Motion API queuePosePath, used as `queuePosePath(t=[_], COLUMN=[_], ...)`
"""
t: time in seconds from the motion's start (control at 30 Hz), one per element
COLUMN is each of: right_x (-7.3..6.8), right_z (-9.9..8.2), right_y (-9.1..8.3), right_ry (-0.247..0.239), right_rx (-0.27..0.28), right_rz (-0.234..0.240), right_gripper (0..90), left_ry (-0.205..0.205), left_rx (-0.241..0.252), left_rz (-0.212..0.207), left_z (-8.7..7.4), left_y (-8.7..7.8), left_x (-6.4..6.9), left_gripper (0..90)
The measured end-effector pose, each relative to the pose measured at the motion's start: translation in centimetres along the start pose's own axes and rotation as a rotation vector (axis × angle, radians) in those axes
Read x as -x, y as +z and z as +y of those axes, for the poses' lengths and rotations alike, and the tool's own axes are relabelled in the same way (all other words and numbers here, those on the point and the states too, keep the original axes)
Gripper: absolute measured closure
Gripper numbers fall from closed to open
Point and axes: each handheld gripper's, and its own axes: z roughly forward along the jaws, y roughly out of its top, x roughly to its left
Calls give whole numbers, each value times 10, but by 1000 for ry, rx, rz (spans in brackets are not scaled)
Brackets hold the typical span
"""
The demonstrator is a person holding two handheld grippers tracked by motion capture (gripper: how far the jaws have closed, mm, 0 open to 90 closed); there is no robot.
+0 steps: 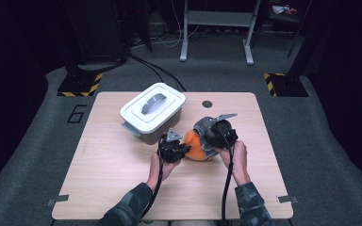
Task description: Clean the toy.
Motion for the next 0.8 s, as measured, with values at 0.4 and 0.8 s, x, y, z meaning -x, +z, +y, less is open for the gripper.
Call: queuePosePath(t=[0.4, 0.8], right_x=[27, 46], right_z=[-25, -47], right_y=[7, 26], right_ry=[79, 162], right_rx=[-37, -102], right_rz=[-35, -44], right_gripper=[689, 690], left_ry=[8, 5], left_rx=[-4, -2], left_rz=[3, 7], left_z=[1, 1], left_y=[0, 1], left_x=[0, -1], left_gripper=[783, 783])
